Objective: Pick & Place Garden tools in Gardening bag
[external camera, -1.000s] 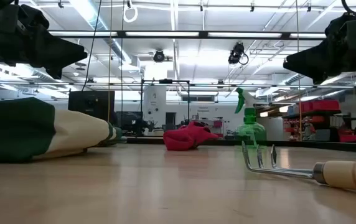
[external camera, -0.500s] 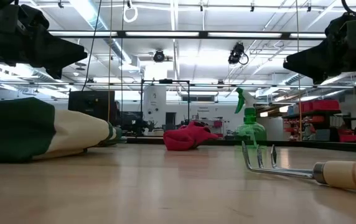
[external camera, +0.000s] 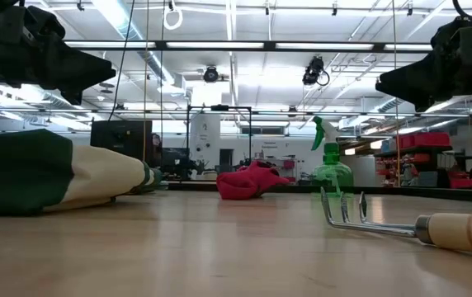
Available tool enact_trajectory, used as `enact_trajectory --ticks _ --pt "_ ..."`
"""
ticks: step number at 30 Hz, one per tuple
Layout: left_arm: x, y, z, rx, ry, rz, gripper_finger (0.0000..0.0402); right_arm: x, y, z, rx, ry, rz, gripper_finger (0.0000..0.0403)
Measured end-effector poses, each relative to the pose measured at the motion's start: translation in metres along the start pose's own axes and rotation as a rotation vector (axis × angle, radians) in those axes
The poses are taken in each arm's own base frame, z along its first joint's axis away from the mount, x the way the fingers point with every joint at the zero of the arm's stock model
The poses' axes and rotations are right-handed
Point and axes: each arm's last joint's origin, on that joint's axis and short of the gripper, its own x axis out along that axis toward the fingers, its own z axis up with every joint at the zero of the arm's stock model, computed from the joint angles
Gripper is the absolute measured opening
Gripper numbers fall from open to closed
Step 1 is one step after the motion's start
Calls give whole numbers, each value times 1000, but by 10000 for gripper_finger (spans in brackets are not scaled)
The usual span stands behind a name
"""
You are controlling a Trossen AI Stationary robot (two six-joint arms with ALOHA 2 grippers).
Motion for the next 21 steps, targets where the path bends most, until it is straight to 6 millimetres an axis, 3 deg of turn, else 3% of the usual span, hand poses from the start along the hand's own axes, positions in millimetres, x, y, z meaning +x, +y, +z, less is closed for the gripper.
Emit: enact_trajectory --ticks 18,21 --pt "0 0 3 -66 -34 -7 112 0 0 0 0 0 0 162" --pt "-1 -1 3 -80 40 -26 112 0 0 0 0 0 0 162"
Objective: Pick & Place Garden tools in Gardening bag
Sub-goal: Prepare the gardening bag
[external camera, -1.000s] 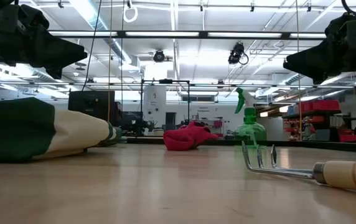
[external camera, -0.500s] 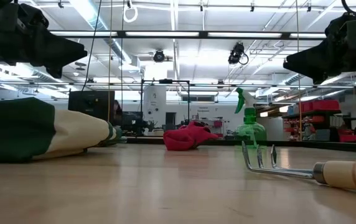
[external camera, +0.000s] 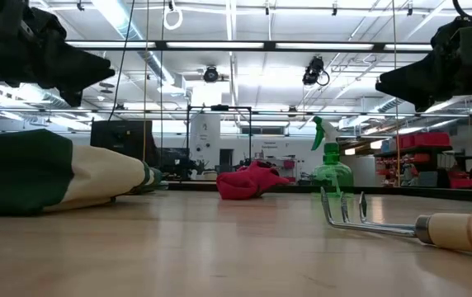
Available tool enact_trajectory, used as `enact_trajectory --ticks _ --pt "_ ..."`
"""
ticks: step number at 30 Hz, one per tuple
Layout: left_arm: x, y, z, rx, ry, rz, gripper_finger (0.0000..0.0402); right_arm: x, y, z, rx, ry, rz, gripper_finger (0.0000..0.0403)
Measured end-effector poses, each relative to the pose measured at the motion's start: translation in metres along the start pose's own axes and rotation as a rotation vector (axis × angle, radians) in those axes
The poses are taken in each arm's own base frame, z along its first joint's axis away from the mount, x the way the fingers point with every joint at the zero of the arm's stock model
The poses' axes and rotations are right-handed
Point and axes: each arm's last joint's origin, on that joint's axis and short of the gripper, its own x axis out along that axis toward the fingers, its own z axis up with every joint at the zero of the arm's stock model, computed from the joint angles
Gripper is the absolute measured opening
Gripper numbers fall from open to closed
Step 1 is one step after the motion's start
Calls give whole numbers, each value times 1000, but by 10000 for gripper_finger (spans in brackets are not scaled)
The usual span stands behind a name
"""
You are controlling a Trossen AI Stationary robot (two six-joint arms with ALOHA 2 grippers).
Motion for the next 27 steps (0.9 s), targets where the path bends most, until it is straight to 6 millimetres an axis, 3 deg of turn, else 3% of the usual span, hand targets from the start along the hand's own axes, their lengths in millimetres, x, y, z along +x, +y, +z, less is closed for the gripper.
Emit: enact_trajectory --ticks 9,16,20,27 --pt "5 -7 20 -70 340 38 112 0 0 0 0 0 1 162" --pt "36 -20 29 -96 641 -13 112 0 0 0 0 0 0 162" --pt "53 -28 33 -27 849 -43 112 0 0 0 0 0 0 162" --pt "78 -50 40 101 1040 -108 112 0 0 0 0 0 0 162"
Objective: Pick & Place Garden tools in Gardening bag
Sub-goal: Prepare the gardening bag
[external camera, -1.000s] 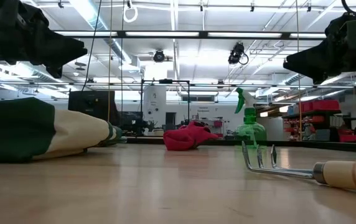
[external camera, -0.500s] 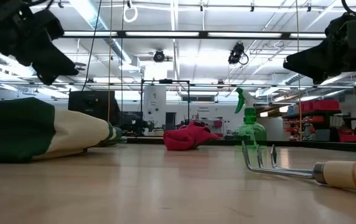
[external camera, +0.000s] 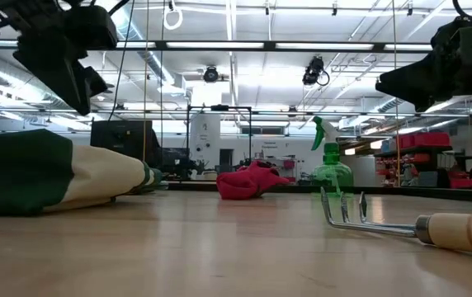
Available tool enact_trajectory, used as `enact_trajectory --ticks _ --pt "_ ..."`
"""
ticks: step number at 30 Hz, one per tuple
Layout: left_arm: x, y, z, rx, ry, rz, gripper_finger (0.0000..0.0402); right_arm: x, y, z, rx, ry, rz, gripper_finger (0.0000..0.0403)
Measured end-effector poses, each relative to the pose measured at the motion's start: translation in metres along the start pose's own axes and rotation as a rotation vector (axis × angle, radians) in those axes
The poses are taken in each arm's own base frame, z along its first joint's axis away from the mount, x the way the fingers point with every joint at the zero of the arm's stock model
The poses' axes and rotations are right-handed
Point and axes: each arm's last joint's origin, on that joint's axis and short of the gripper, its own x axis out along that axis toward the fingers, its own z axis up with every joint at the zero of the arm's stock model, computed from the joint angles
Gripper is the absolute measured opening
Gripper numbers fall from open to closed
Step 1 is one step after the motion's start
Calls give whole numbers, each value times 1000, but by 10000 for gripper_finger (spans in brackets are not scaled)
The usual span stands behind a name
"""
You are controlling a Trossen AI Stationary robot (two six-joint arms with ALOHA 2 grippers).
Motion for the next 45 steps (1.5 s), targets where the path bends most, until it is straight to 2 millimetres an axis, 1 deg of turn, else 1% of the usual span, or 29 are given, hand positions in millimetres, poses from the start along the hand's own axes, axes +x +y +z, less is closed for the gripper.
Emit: enact_trajectory --ticks 3,6,9,12,16,21,26,32,36,45 --pt "5 -6 6 -5 62 0 112 0 0 0 0 0 0 162" --pt "9 -11 6 -13 139 23 112 0 0 0 0 -1 0 162" --pt "14 -9 -2 -37 253 81 112 0 0 0 0 0 0 162" --pt "16 -7 -6 -43 318 107 112 0 0 0 0 -1 0 162" --pt "18 -7 -7 -44 328 108 112 0 0 0 0 0 0 162" --pt "18 -10 -7 -39 344 55 112 0 0 0 0 0 0 162" --pt "18 -16 -9 86 349 25 112 0 0 0 0 0 0 162" --pt "20 -22 -8 172 307 46 112 0 0 0 0 0 0 162" --pt "28 -26 -7 192 319 58 112 0 0 0 0 0 0 162" --pt "57 -26 -10 204 429 97 112 0 0 0 0 -1 0 162"
